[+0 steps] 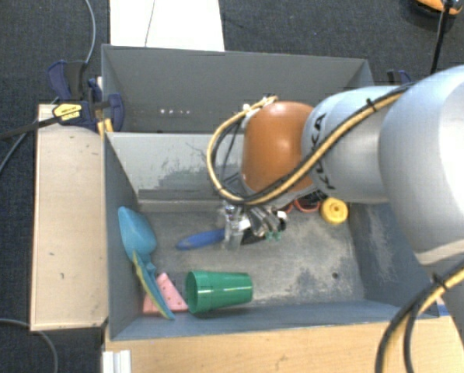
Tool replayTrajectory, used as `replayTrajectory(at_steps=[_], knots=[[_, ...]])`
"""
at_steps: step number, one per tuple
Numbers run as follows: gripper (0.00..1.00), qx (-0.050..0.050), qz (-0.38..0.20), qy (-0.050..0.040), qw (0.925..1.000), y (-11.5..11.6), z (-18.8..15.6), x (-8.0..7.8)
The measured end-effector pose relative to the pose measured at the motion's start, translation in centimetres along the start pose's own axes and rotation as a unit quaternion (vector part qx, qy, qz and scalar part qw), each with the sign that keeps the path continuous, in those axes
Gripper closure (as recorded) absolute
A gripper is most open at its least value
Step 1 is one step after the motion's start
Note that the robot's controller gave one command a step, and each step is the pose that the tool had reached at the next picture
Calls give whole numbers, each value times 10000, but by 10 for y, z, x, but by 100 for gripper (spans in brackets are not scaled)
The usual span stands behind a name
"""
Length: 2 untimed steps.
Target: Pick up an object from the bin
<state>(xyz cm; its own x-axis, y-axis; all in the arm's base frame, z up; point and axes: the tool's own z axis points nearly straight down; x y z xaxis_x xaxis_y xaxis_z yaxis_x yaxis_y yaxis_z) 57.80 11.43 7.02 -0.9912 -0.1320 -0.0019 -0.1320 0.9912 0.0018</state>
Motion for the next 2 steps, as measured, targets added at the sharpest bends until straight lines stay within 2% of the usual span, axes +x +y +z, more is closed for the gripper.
replayTrajectory(at_steps=[1,2], knots=[[100,3,-5,19,10000,-1,-49,1],[100,-3,-38,-23,10000,-10,-85,-9]])
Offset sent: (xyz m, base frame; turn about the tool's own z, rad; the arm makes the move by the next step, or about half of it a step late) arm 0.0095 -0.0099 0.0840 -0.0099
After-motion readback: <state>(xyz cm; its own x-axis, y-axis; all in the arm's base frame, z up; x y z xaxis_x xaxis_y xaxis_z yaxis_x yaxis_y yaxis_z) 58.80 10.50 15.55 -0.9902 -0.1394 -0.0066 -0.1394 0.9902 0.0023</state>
